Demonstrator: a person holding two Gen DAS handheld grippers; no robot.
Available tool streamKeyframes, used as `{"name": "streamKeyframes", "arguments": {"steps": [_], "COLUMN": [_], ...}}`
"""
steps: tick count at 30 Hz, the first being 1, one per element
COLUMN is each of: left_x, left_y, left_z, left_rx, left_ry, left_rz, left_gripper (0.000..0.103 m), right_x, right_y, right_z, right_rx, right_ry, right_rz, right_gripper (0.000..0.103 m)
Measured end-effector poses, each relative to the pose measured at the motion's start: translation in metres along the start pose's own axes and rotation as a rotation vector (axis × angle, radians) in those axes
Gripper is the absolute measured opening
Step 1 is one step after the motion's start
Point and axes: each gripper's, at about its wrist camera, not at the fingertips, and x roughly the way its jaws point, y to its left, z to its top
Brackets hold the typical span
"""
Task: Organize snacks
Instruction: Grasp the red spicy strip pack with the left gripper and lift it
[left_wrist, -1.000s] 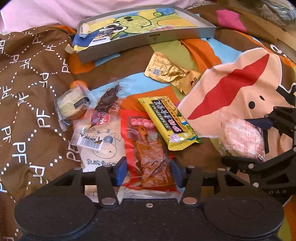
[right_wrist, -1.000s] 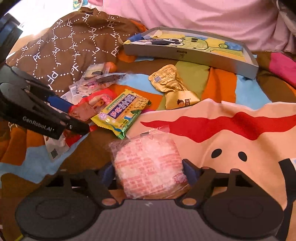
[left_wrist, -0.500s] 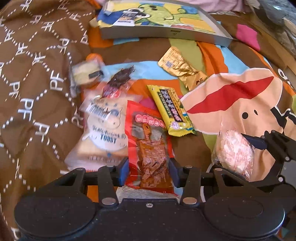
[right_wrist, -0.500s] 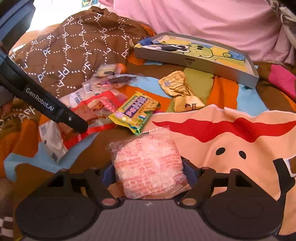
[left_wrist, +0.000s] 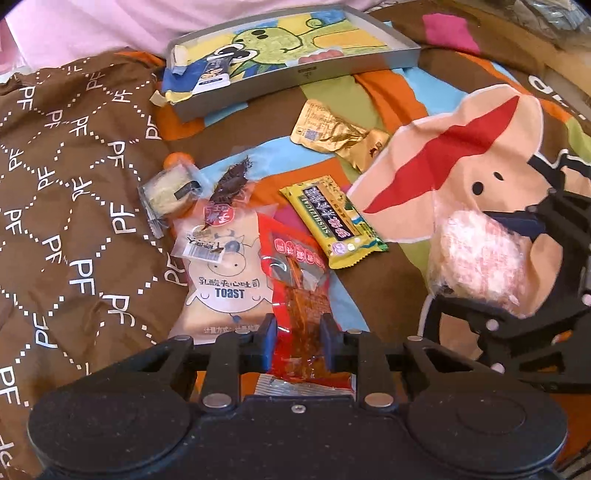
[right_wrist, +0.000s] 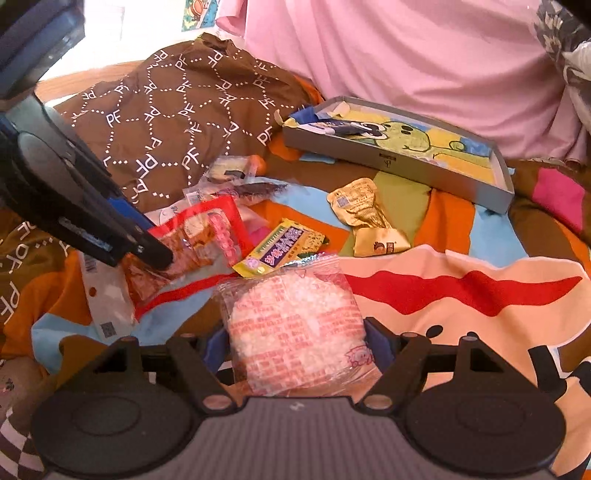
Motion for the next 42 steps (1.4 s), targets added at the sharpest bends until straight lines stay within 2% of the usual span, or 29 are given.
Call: {"name": "streamKeyframes", "arguments": {"steps": [4,7,11,14,15,16,22,29,33,36,42], "left_x": [0.002,0.003,0.015,0.026,0.028,0.03,0.013,-0.008,-0.019,-0.025,-0.026], "left_y": [0.002,-0.005,-0.011,-0.012,-0.013,-0.014,-0.021,-0.016,-0.015,-0.011,-0.003], "left_z": [0.002,0.001,0.0,0.0,0.0,0.0,-0.009,-0.016,-0.016,-0.013,0.006], "left_rx": [-0.067,-0.058,-0.074,-0.11,-0.113,-0.108,-0.018,-0.019,-0.018,-0.064,-0.147], "left_ry": [-0.01,-0.025,-0.016,-0.014,-0.01,-0.008,-0.068,-0.124,-0.189,-0.245,-0.299], "left_rz": [-0.062,-0.087,-0.111,-0.131,-0.126,-0.116,-0.098,-0.097,-0.104,-0.117,-0.131], "left_gripper": [0.029,0.033,0.034,0.031,0.025,0.023,0.022,0.021,0.021,0.021,0.021], "right_x": [-0.001,0.0,0.003,0.004,0.004,0.005,0.006,-0.003,-0.01,-0.015,-0.021], "right_y": [-0.001,-0.003,-0.005,-0.006,-0.006,-0.006,-0.006,-0.004,-0.006,-0.009,-0.019], "right_z": [0.001,0.0,-0.001,-0.002,-0.003,-0.003,-0.003,0.0,0.003,0.006,0.01], "right_rx": [-0.001,0.007,0.016,0.021,0.021,0.022,0.021,0.007,0.016,0.039,0.087], "right_ry": [-0.006,-0.001,0.004,0.005,0.007,0.008,0.002,-0.039,-0.077,-0.1,-0.142], "right_rz": [-0.002,-0.001,-0.005,-0.009,-0.011,-0.013,-0.007,-0.015,-0.016,0.0,-0.004], "right_gripper": [0.078,0.078,0.078,0.078,0.078,0.078,0.078,0.078,0.078,0.078,0.078]}}
